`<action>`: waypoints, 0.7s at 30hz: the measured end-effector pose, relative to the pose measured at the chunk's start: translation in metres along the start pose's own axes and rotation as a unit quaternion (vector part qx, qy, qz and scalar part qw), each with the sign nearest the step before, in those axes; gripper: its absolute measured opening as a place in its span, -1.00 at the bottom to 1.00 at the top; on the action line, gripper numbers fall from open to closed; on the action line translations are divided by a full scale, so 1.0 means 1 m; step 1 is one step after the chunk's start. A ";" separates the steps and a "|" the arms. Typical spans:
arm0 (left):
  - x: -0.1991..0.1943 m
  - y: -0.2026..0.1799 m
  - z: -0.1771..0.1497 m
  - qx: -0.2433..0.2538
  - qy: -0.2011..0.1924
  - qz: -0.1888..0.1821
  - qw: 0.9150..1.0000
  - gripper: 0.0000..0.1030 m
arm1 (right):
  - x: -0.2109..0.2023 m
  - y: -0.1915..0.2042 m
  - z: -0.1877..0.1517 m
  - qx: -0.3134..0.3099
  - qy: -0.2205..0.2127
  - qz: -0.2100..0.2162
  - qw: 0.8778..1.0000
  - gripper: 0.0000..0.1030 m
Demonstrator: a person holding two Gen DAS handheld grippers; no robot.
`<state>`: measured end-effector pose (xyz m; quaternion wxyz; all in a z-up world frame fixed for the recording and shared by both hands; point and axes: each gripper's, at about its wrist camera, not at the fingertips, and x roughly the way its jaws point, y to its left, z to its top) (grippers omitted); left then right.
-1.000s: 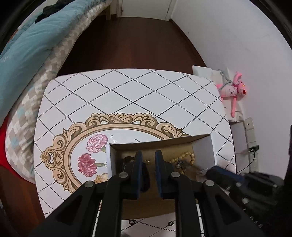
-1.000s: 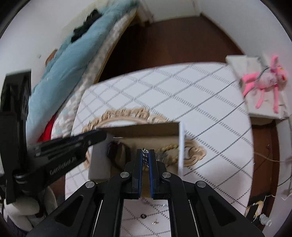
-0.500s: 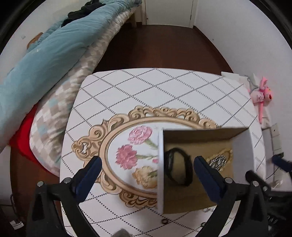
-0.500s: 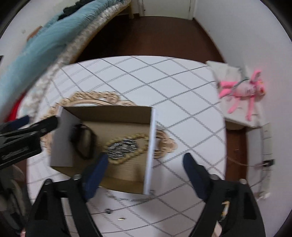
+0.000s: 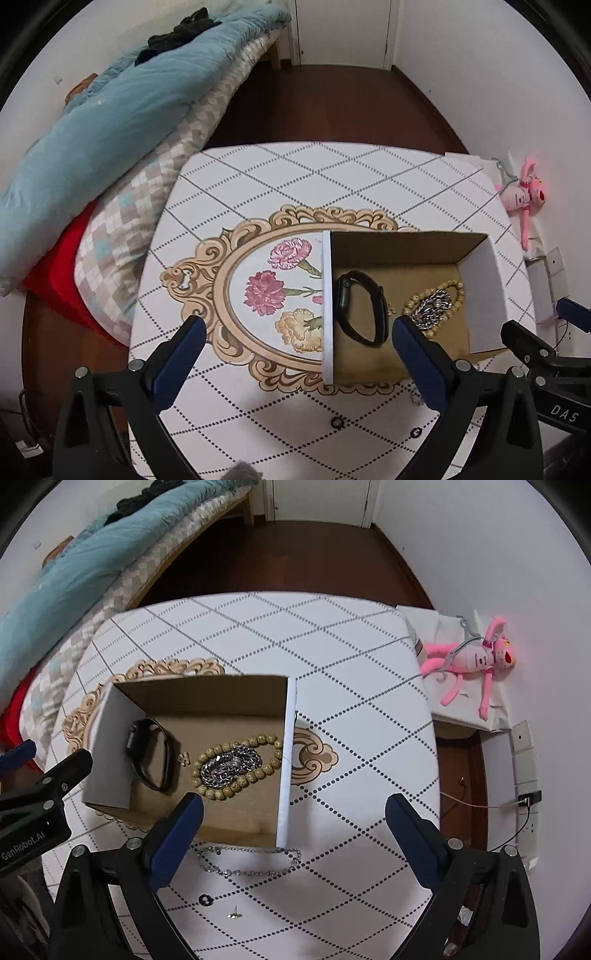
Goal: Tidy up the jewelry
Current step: 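Lift both tools out of the box toward the remaining jewelry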
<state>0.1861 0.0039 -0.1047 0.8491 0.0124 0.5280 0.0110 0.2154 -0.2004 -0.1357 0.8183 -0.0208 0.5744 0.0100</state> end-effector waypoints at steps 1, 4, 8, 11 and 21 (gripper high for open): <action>-0.008 0.001 -0.001 -0.002 -0.009 0.000 1.000 1.00 | -0.005 0.000 0.000 0.001 -0.005 0.000 1.000 0.94; -0.028 0.003 -0.003 -0.002 -0.029 0.001 1.000 1.00 | -0.025 -0.001 -0.004 0.007 -0.026 0.002 1.000 0.94; -0.046 0.005 -0.011 0.000 -0.038 0.021 0.999 1.00 | -0.051 -0.001 -0.012 0.013 -0.052 0.003 0.999 1.00; -0.052 0.008 -0.023 -0.003 -0.041 0.027 0.999 1.00 | -0.065 -0.001 -0.024 0.018 -0.061 0.009 0.998 1.00; -0.010 0.013 -0.093 -0.020 0.019 0.017 0.999 1.00 | -0.025 0.010 -0.095 0.045 -0.015 0.059 0.997 1.00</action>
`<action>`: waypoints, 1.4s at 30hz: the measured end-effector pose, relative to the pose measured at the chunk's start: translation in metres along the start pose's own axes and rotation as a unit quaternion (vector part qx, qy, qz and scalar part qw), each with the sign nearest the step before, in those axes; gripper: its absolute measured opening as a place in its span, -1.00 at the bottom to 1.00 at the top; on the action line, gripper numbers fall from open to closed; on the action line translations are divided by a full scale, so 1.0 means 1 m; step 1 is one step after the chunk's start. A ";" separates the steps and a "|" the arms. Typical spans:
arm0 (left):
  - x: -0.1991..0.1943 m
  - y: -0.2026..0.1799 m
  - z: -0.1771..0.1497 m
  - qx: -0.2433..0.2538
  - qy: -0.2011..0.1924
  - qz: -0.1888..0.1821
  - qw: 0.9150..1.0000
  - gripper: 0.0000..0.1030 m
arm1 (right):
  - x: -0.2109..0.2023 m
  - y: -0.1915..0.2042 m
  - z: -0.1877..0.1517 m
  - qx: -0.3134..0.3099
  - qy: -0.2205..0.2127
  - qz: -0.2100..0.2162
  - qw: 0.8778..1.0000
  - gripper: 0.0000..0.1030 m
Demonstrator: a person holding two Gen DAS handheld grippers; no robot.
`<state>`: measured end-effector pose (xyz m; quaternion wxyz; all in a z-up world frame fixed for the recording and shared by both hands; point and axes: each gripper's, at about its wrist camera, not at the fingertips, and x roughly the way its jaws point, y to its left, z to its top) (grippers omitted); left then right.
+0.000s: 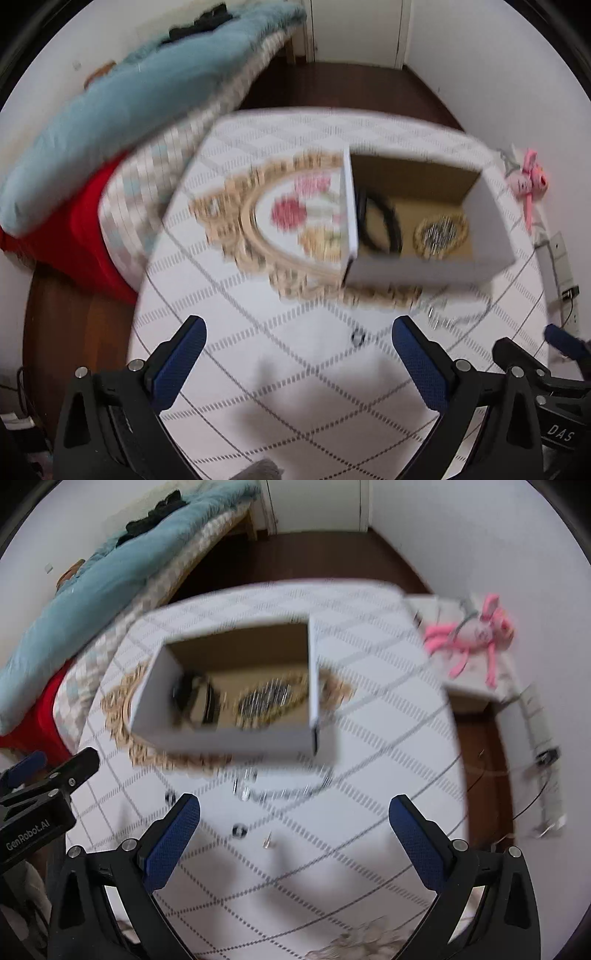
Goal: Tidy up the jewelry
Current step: 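Lift both tools out of the box toward the remaining jewelry, then grasp a gold earring with the right tool while the left tool grasps a black ring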
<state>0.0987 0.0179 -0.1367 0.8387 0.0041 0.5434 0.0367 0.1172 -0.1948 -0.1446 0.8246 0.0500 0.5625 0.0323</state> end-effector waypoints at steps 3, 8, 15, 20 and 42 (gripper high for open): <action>0.024 -0.001 -0.019 0.002 0.028 0.009 1.000 1.00 | 0.026 -0.005 -0.024 0.027 0.022 0.037 0.999 0.73; 0.041 -0.002 -0.035 0.013 0.043 0.025 0.999 1.00 | 0.053 -0.002 -0.045 0.036 0.033 0.052 0.997 0.23; 0.048 -0.001 -0.040 0.010 0.048 0.027 0.998 1.00 | 0.064 0.009 -0.049 0.016 0.019 0.032 0.999 -0.55; 0.052 -0.003 -0.038 0.005 0.047 0.021 0.999 0.98 | 0.066 0.018 -0.053 0.003 0.013 0.020 1.000 -0.83; 0.058 -0.052 -0.021 0.068 0.014 -0.027 0.997 -0.80 | 0.038 -0.031 -0.028 0.063 -0.021 0.008 0.998 -0.83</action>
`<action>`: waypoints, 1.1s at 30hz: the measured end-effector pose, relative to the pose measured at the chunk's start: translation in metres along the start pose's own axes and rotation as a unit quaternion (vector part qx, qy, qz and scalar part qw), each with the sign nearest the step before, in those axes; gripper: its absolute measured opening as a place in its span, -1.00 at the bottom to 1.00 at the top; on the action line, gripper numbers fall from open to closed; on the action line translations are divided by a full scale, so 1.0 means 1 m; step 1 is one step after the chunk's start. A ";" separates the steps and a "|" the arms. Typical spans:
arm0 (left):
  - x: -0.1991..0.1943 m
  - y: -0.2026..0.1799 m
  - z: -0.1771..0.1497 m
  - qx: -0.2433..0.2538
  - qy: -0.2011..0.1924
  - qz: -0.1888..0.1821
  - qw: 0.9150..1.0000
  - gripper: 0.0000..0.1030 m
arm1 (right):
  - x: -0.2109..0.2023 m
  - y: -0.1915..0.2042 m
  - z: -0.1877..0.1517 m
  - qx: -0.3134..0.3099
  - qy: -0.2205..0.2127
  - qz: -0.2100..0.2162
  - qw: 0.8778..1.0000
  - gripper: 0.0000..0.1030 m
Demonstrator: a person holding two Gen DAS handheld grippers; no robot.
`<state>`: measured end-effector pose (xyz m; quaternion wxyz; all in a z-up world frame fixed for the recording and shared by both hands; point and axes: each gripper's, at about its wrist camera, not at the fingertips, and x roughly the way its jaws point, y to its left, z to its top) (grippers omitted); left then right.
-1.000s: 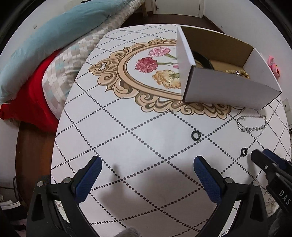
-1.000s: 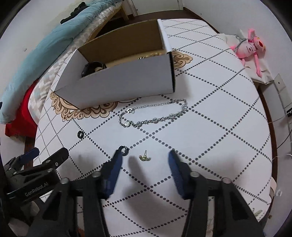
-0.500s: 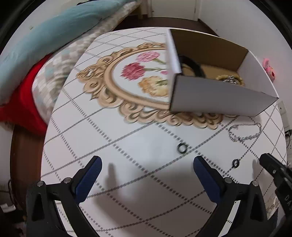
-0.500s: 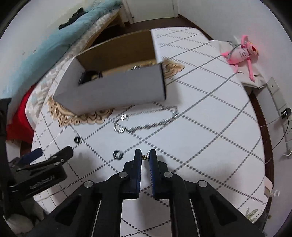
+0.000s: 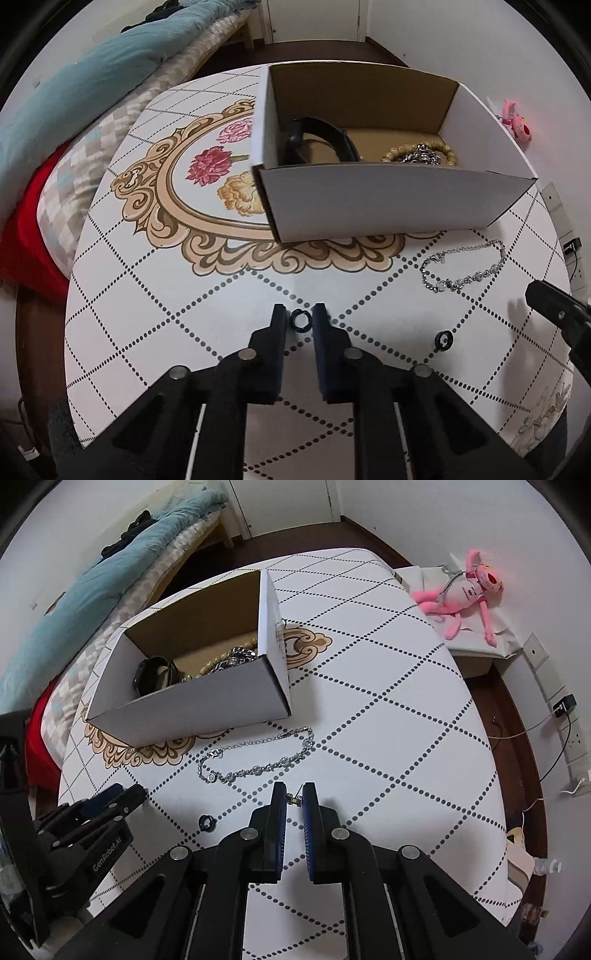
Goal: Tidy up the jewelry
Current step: 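Grasp a gold earring with the right tool while the left tool grasps a black ring, then lower both items into the white box and open both tools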
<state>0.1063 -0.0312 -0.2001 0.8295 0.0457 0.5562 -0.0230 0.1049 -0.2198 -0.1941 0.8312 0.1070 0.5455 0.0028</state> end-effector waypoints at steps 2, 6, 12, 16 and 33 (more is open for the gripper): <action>0.000 -0.002 -0.001 0.004 -0.002 0.003 1.000 -0.80 | 0.000 0.001 0.000 0.000 -0.001 0.000 1.000 -0.83; 0.000 -0.002 0.000 0.007 -0.004 0.001 1.000 -0.81 | -0.003 0.001 0.001 0.000 -0.004 0.004 1.000 -0.83; -0.021 -0.005 0.001 0.007 -0.018 -0.016 1.000 -0.81 | -0.015 0.003 0.006 0.001 -0.014 0.015 1.000 -0.83; -0.061 -0.007 0.021 0.000 -0.048 -0.057 0.997 -0.81 | -0.032 0.008 0.017 -0.003 -0.027 0.033 0.999 -0.83; -0.027 0.006 0.169 -0.029 0.022 -0.136 0.990 -0.78 | 0.024 0.040 0.165 -0.056 0.042 0.098 0.993 -0.83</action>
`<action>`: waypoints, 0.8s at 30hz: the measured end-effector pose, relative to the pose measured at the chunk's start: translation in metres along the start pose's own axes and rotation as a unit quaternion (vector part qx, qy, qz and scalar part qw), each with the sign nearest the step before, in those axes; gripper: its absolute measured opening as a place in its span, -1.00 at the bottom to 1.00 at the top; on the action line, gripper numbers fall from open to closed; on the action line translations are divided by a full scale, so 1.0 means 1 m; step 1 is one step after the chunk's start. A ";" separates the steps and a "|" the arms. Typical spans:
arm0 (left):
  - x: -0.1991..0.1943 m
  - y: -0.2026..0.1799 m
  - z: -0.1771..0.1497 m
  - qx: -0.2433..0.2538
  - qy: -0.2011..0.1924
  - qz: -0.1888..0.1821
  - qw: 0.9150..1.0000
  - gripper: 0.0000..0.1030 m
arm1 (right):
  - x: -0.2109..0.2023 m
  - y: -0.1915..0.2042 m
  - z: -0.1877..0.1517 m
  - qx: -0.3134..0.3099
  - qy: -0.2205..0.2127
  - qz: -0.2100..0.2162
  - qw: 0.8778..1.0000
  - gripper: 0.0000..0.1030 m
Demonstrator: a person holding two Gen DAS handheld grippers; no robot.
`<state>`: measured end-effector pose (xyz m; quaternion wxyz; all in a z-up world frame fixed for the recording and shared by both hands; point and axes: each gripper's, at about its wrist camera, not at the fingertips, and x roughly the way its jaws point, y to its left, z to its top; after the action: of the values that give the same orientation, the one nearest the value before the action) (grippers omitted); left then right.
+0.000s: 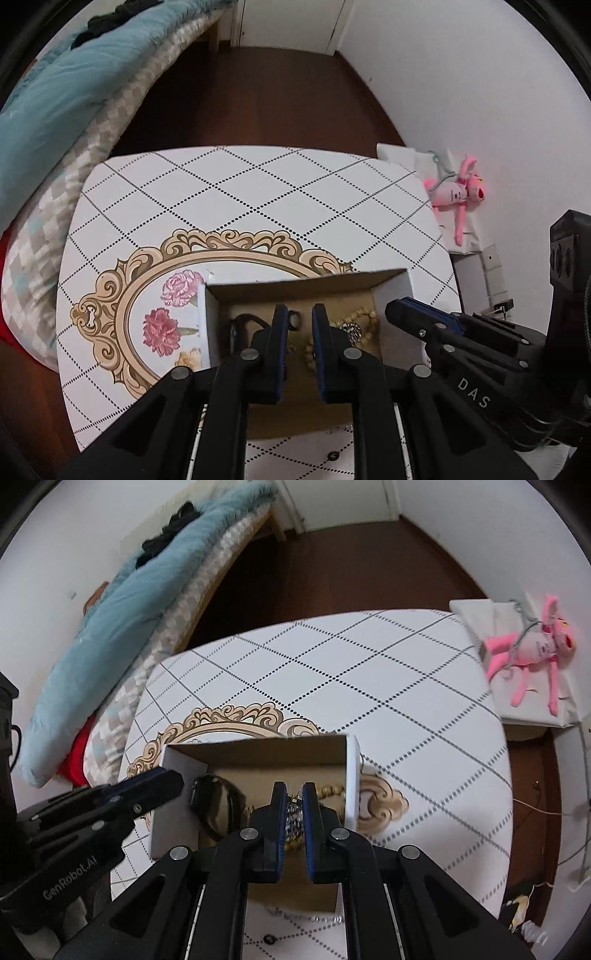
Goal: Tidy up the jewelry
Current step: 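Lower both items into the white box and open both tools, then lift both tools out of the box toward the necklace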
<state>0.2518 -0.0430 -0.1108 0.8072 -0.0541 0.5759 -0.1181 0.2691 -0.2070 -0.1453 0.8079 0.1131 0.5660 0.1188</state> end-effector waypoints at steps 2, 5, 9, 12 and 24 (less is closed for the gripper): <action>0.003 0.005 0.007 -0.008 0.011 0.005 1.000 -0.77 | 0.009 0.000 0.009 0.001 0.015 0.006 1.000 -0.82; 0.000 0.012 0.013 -0.019 0.007 0.012 1.000 -0.28 | 0.011 0.001 0.016 -0.005 0.018 -0.001 1.000 -0.60; -0.012 0.022 0.012 -0.030 -0.022 0.038 0.999 0.45 | 0.001 0.000 0.018 -0.010 0.002 -0.021 1.000 -0.35; -0.012 0.029 0.006 -0.027 -0.023 0.071 0.997 0.79 | -0.004 -0.002 0.016 -0.016 -0.002 -0.050 0.999 -0.15; -0.003 0.039 -0.030 -0.009 -0.038 0.148 0.988 0.99 | -0.001 0.001 -0.011 -0.057 0.004 -0.170 0.984 1.00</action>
<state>0.2274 -0.0034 -0.1263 0.8364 0.0197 0.5477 0.0097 0.2584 -0.2059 -0.1474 0.8192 -0.0319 0.5725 0.0121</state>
